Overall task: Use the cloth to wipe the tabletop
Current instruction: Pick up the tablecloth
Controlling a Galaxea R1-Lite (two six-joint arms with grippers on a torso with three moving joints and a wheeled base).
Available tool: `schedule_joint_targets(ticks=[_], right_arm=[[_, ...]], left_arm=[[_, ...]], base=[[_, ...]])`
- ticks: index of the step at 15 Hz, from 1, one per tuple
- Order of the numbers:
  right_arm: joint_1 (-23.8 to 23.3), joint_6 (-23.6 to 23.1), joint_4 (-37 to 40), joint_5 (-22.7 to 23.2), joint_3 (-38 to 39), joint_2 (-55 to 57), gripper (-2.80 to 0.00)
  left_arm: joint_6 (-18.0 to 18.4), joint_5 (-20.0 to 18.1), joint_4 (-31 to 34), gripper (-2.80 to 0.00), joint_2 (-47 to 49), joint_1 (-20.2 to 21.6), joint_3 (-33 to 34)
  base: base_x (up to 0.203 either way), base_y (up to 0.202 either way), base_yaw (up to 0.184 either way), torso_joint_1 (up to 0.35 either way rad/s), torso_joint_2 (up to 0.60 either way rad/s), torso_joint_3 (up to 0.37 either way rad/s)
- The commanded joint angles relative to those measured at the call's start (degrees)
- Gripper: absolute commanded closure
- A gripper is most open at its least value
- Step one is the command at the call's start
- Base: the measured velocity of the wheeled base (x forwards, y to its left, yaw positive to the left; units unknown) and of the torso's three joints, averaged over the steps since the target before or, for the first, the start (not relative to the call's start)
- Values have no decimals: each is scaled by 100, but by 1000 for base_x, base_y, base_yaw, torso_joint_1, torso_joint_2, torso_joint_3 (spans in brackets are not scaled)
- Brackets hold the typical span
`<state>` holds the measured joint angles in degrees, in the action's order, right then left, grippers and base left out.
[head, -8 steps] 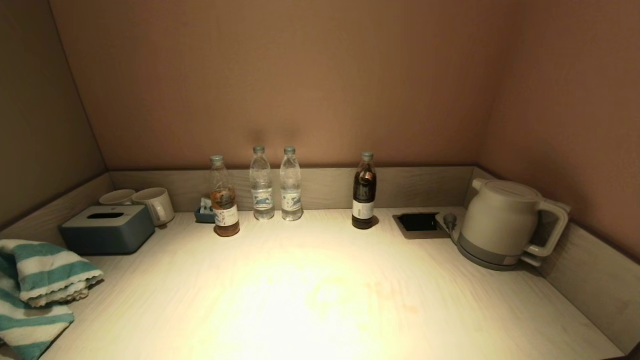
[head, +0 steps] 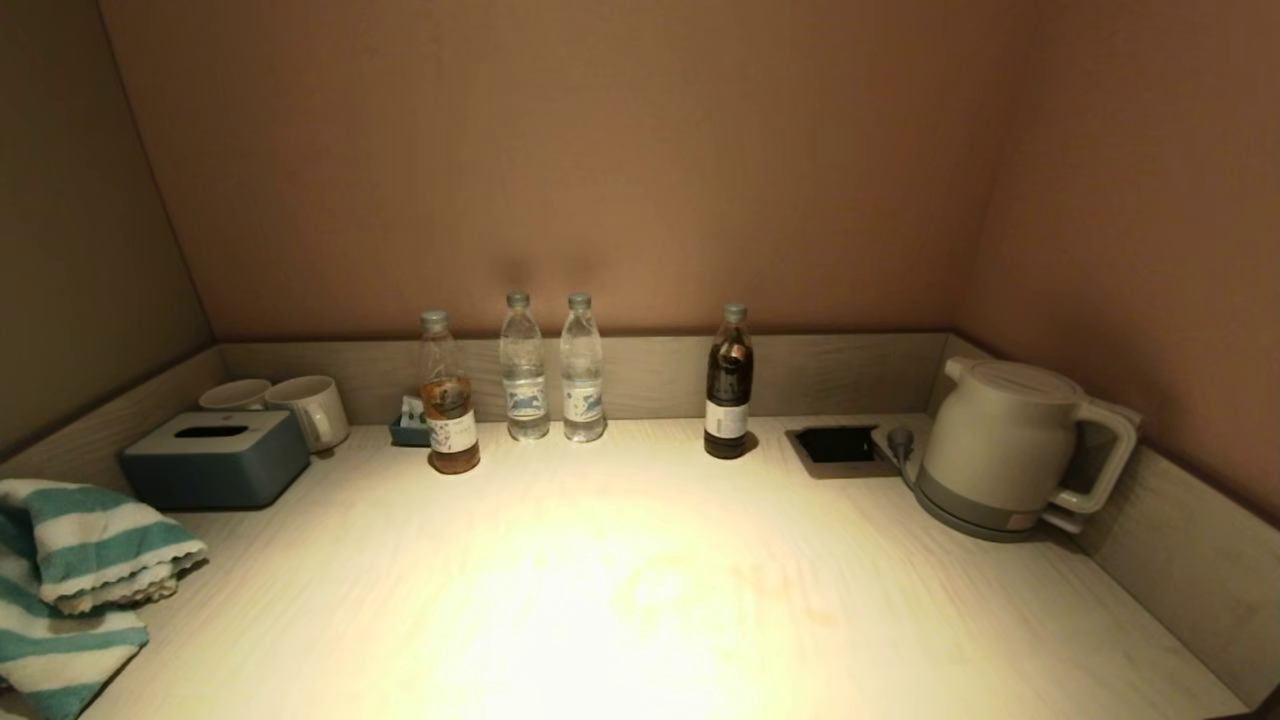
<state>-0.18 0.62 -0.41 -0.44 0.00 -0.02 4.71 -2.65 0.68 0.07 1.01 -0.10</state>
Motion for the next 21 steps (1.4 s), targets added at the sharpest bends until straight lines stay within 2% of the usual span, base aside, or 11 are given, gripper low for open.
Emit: schedule_joint_targets(ticks=[1, 4, 7, 10, 12, 15, 17, 21], right_arm=[[1, -1, -2, 0, 0, 2, 0], [1, -1, -2, 0, 0, 2, 0], [1, -1, -2, -9, 0, 2, 0], [1, -1, -2, 0, 0, 2, 0], [1, -1, -2, -2, 0, 2, 0], [1, -1, -2, 0, 0, 2, 0], [1, -1, -2, -9, 0, 2, 0], [1, -1, -2, 0, 0, 2, 0]], left_arm=[[66, 1, 0, 0, 1, 4, -32], [57, -19, 28, 0, 1, 4, -240], [57, -8, 150, 0, 107, 4, -824], [73, 301, 205, 0, 838, 5, -1436], [202, 553, 192, 0, 1841, 13, -1802], [735, 1178, 65, 0, 3541, 24, -2316], [945, 1542, -247, 0, 4601, 31, -2588], [982, 2156, -783, 0, 6771, 34, -3124]], base=[[0, 0, 0, 0, 0, 0], [0, 0, 0, 0, 0, 0], [0, 0, 0, 0, 0, 0], [0, 0, 0, 0, 0, 0], [0, 0, 0, 0, 0, 0], [0, 0, 0, 0, 0, 0], [0, 0, 0, 0, 0, 0], [0, 0, 0, 0, 0, 0]])
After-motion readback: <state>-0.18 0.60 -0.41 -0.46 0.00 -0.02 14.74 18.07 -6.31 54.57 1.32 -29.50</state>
